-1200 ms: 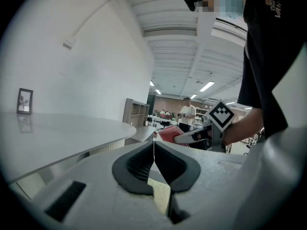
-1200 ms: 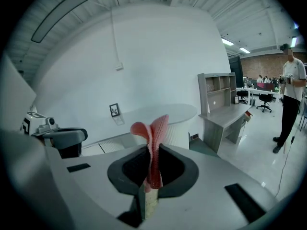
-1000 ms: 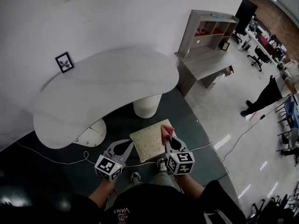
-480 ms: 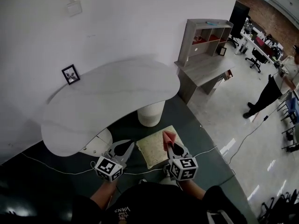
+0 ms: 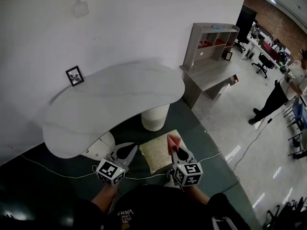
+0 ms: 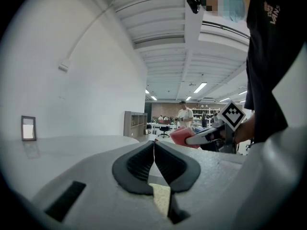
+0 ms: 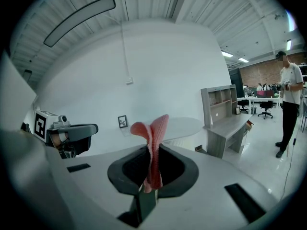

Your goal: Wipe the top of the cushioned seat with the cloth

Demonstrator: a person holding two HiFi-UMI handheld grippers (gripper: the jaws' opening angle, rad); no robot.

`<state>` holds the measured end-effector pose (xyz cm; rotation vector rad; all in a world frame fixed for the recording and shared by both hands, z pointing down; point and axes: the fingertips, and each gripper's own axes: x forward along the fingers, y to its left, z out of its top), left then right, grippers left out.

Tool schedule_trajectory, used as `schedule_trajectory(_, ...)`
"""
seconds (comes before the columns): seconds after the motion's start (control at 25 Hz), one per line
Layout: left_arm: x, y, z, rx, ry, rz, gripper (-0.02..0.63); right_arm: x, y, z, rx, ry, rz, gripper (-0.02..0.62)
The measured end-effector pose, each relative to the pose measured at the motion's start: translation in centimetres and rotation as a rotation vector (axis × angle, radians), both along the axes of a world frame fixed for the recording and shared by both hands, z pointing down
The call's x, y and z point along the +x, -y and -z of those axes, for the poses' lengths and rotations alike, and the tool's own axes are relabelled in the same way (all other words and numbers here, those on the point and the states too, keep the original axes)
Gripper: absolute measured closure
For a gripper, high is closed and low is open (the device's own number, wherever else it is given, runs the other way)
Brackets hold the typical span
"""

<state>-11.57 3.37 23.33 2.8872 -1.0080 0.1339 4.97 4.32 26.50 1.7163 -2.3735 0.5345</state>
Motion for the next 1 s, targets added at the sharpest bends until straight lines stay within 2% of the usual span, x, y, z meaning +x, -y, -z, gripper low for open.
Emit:
schedule_trajectory(0.76, -0.3, -0.8, -0.6, -0.005, 0.018, 0.008, 0.588, 0.1, -1.0, -0.8, -0.027, -0.002, -0.003, 0.569)
schedule_trajectory(1.0, -0.2, -0.6, -0.7, -0.014, -0.002, 0.021, 0.588, 0.2, -0.8, -1.1, -0.029, 0.000, -0.001, 0.569)
